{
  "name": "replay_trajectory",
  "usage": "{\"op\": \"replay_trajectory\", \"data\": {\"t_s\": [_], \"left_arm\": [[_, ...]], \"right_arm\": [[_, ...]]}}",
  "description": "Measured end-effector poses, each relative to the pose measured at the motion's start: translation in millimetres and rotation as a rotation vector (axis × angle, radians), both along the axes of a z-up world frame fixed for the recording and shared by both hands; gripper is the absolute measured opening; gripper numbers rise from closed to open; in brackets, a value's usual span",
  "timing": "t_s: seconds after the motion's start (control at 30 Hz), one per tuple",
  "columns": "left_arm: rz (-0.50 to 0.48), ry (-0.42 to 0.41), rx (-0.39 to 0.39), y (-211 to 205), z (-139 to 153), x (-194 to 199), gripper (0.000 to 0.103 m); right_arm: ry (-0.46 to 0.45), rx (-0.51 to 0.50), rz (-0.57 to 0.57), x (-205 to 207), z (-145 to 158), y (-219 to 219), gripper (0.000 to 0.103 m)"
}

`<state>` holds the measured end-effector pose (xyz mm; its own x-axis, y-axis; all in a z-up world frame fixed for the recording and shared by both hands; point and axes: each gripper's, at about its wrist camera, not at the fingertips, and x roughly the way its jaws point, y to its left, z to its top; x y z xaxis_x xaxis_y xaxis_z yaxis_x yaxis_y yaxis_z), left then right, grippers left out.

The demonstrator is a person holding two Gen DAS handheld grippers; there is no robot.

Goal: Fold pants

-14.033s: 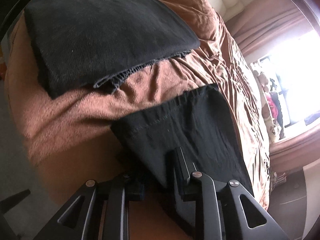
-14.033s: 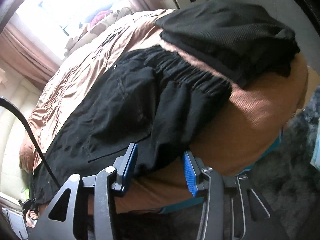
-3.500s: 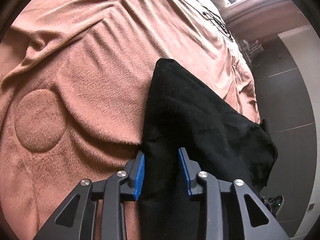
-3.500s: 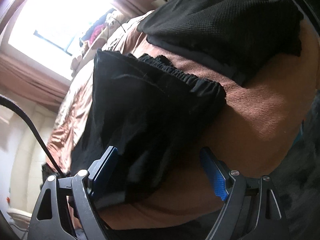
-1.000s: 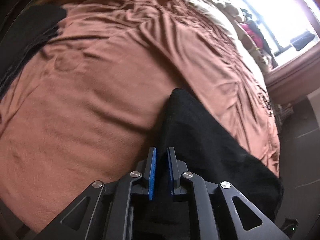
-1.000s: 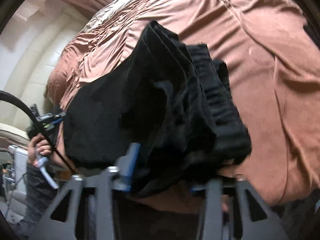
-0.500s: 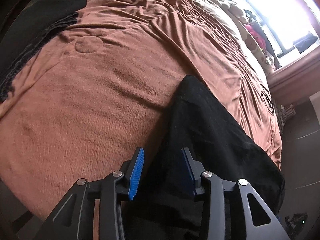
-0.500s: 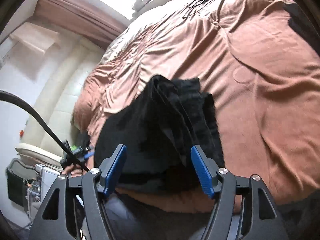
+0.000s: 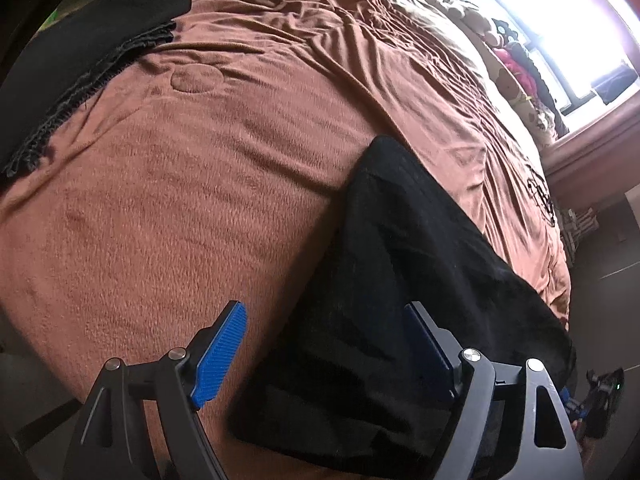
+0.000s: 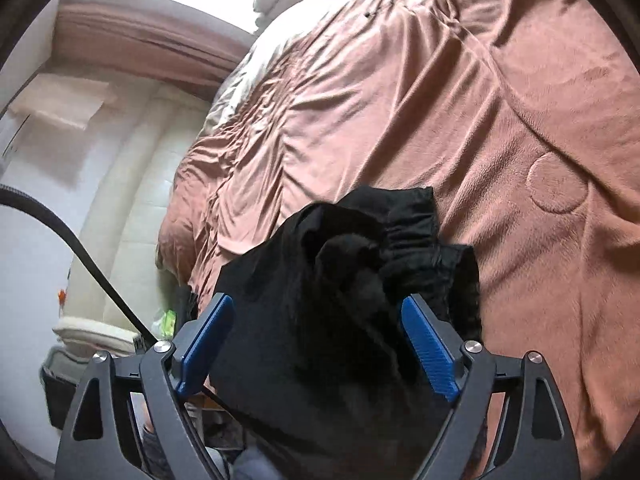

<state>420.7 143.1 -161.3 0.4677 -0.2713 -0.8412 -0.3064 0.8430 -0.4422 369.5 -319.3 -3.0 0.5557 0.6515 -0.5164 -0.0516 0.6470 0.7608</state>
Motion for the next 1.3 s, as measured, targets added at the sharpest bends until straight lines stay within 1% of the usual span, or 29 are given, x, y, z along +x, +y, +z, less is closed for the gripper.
{"op": "replay_trajectory", "data": {"t_s": [0.1, 0.13, 0.23, 0.47, 0.57, 0.6, 0.63, 0.67, 0.77, 0.87, 1.0, 1.03, 1.1, 1.2, 1.3], "left_arm": [[0.003, 0.001, 0.004, -1.5, -0.4, -2.3, 0.082], [0.005, 0.001, 0.005, -1.8, -0.3, -3.0, 0.082], [0.008, -0.001, 0.002, -3.6, -0.2, -5.2, 0.082], [-0.003, -0.010, -0.017, -13.1, -1.9, -13.4, 0.082], [-0.002, -0.009, -0.032, -14.4, -4.1, -16.3, 0.082], [-0.002, -0.009, -0.032, -14.4, -4.6, -17.1, 0.082], [0.000, -0.010, -0.034, -13.8, -5.0, -18.6, 0.082], [0.002, -0.012, -0.038, -13.0, -5.4, -19.7, 0.082], [0.009, -0.014, -0.046, -12.5, -5.9, -23.3, 0.082], [0.012, -0.017, -0.051, -12.9, -5.2, -25.9, 0.082], [0.013, -0.024, -0.059, -13.5, -3.6, -29.5, 0.082], [0.013, -0.026, -0.059, -13.5, -2.8, -30.6, 0.082], [0.013, -0.029, -0.061, -13.8, -1.7, -32.2, 0.082], [0.011, -0.033, -0.060, -15.2, -0.9, -34.4, 0.082], [0.008, -0.034, -0.053, -17.2, -1.1, -35.7, 0.082]], "right_arm": [[0.051, 0.054, 0.016, 18.6, -7.4, 0.9, 0.086], [0.077, 0.081, 0.007, 24.3, -11.6, 2.3, 0.086], [0.124, 0.143, 0.029, 44.2, -24.8, 6.5, 0.086], [0.231, 0.219, 0.079, 92.6, -49.6, 19.0, 0.086], [0.237, 0.264, 0.093, 105.4, -47.7, 17.2, 0.085], [0.234, 0.276, 0.095, 108.3, -46.4, 16.9, 0.081], [0.217, 0.272, 0.095, 109.8, -41.8, 17.5, 0.070], [0.198, 0.256, 0.101, 111.1, -35.8, 19.1, 0.062], [0.133, 0.209, 0.113, 108.4, -21.2, 24.6, 0.049], [0.055, 0.180, 0.125, 103.2, -2.8, 30.9, 0.047], [-0.059, 0.180, 0.150, 94.1, 21.9, 37.3, 0.047], [-0.086, 0.169, 0.149, 91.5, 28.7, 37.2, 0.047], [-0.144, 0.113, 0.120, 84.6, 42.5, 34.3, 0.048], [-0.156, 0.051, 0.091, 76.0, 41.0, 28.4, 0.048], [-0.103, 0.001, 0.060, 71.6, 21.2, 22.3, 0.055]]}}
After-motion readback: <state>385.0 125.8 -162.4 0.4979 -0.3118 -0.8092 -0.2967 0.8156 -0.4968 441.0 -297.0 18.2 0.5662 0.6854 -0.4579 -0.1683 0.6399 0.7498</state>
